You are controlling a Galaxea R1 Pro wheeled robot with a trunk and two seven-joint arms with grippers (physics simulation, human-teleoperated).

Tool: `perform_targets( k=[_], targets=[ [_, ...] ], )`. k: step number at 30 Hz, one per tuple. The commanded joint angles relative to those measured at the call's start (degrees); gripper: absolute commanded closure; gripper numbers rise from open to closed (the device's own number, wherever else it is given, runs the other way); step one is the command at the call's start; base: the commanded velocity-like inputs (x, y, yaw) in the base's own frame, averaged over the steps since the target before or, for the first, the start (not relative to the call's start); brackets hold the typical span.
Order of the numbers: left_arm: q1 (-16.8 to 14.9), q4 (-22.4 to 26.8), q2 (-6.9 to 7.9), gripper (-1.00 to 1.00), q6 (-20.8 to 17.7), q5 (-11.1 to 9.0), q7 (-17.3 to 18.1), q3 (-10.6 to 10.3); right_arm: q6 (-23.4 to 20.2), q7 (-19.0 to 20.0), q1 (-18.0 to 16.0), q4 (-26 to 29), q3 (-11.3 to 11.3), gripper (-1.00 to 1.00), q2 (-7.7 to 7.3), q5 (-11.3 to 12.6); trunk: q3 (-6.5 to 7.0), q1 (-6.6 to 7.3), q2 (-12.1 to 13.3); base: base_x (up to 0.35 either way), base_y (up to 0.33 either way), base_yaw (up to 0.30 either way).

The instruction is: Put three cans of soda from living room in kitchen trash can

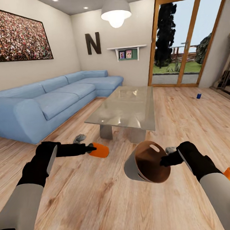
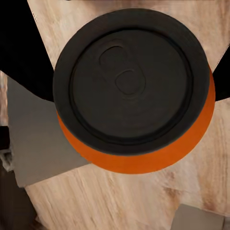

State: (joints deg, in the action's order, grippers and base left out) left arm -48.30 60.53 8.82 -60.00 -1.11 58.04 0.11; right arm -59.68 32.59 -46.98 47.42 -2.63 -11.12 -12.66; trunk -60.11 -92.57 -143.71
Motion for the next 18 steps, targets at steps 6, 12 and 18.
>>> perform_targets(
  k=[6, 12, 18],
  targets=[
    [0.05, 3.44, 0.01, 1.0, 0.0, 0.43, 3.41, 0.15, -0.32, 0.19, -0.06, -3.72, -1.8, 1.0, 0.55, 1.6, 1.34, 0.15, 0.08, 0.0, 0.0, 0.0],
    [0.05, 4.23, 0.0, 1.0, 0.0, 0.42, 6.76, 0.03, -0.32, 0.2, -0.12, -6.67, -4.76, 1.0, 1.6, 1.58, 2.67, 0.31, 0.16, 0.0, 0.0, 0.0],
    [0.05, 4.36, -0.03, 1.0, 0.0, 0.48, 8.79, -0.08, -0.32, 0.11, -0.13, -8.2, -6.2, 1.0, 3.05, 1.58, 3.56, 0.41, 0.22, 0.0, 0.0, 0.0]
  ],
)
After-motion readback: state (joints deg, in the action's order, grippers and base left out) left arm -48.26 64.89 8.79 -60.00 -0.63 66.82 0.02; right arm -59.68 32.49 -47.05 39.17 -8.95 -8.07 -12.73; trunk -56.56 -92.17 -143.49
